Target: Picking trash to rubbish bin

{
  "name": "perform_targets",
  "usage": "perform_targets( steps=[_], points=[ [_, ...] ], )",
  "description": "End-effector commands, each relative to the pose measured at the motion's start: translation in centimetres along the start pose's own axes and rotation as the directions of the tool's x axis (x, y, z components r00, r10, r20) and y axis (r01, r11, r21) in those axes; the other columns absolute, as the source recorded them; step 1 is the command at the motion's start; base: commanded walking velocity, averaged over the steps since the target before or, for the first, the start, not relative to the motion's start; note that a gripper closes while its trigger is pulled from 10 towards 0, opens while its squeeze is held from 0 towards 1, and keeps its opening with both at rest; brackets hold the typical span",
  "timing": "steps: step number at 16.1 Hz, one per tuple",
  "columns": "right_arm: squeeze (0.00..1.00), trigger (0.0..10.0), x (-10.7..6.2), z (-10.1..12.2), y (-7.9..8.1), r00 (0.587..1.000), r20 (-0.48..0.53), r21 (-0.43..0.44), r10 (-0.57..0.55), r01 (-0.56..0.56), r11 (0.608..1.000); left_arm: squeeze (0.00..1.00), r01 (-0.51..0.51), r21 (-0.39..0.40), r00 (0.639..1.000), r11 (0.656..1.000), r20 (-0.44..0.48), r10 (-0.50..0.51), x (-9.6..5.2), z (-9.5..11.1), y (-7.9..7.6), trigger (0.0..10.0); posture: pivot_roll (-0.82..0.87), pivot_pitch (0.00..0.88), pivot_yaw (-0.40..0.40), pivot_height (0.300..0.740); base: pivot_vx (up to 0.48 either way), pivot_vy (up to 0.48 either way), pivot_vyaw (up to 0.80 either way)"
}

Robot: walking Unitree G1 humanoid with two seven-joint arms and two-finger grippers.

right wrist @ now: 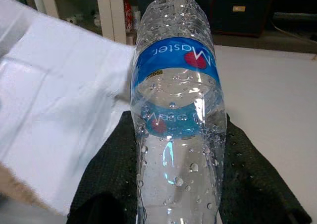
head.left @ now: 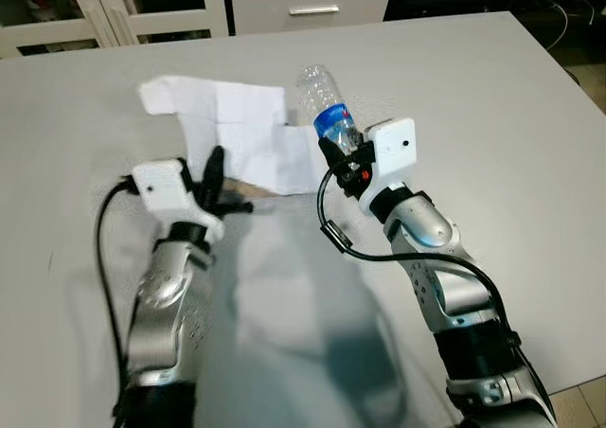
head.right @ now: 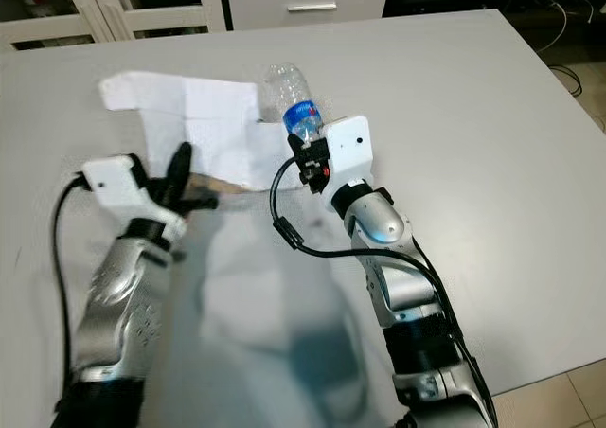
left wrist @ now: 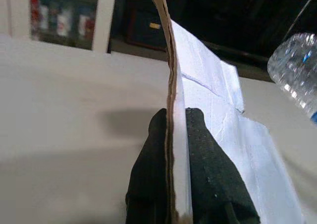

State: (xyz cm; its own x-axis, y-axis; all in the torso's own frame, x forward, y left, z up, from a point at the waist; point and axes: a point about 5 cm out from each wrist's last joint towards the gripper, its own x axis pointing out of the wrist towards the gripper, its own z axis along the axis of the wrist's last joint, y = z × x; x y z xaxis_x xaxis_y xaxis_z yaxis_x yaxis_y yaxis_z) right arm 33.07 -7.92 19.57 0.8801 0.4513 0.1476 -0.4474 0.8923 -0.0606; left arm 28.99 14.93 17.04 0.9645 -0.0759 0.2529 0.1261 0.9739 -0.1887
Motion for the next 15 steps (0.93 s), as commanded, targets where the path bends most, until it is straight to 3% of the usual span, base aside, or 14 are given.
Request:
perform_targets(
  steps=[1,3,5,7,8,9,15],
  points=[
    [0.0,10.0,0.1,-0.1,-0.1,1.0,0.009,0.001,-0.008,0.008,1.0,0.0,-0.026,0.046,0.999,0.999,-0.018,0.026,-0.9,0.2,0.2,0.0,-0.09,0.195,-0.024,0.74,0.0,0.0,0.0],
    [0.0,10.0,0.1,-0.2,0.0,1.0,0.011,0.002,-0.004,0.004,1.0,0.0,-0.049,0.116,0.998,0.992,-0.027,0.053,-1.8,0.3,0.3,0.1,-0.08,0.192,-0.023,0.74,0.0,0.0,0.0],
    [0.0,10.0,0.2,-0.3,0.2,1.0,0.011,0.0,0.008,-0.008,1.0,0.0,-0.086,0.148,0.995,0.985,-0.045,0.094,-2.5,0.0,0.4,2.2,-0.08,0.187,-0.021,0.74,0.0,0.0,0.0],
    [0.0,10.0,0.4,-0.3,0.5,1.0,0.018,0.0,0.023,-0.023,1.0,0.0,-0.097,0.131,0.993,0.987,-0.055,0.105,-2.6,0.0,-0.1,4.1,-0.07,0.181,-0.023,0.74,0.0,0.0,0.0],
    [0.0,10.0,0.4,-0.3,0.5,1.0,0.018,0.001,0.025,-0.025,1.0,0.0,-0.098,0.13,0.993,0.987,-0.056,0.106,-2.6,0.0,-0.1,4.1,-0.07,0.181,-0.023,0.74,0.0,0.0,0.0],
    [0.0,10.0,0.5,-0.5,0.8,0.999,0.018,0.007,0.03,-0.03,1.0,0.0,-0.078,0.113,0.994,0.99,-0.07,0.087,-2.4,-0.1,-0.7,10.0,-0.07,0.175,-0.023,0.74,0.0,0.0,0.0],
    [0.0,10.0,0.3,-0.8,0.9,1.0,0.017,0.017,0.018,-0.018,1.0,0.0,-0.07,0.159,0.995,0.985,-0.058,0.08,-1.6,0.6,-0.9,10.0,-0.07,0.166,-0.02,0.74,0.0,0.0,0.0]
  ],
)
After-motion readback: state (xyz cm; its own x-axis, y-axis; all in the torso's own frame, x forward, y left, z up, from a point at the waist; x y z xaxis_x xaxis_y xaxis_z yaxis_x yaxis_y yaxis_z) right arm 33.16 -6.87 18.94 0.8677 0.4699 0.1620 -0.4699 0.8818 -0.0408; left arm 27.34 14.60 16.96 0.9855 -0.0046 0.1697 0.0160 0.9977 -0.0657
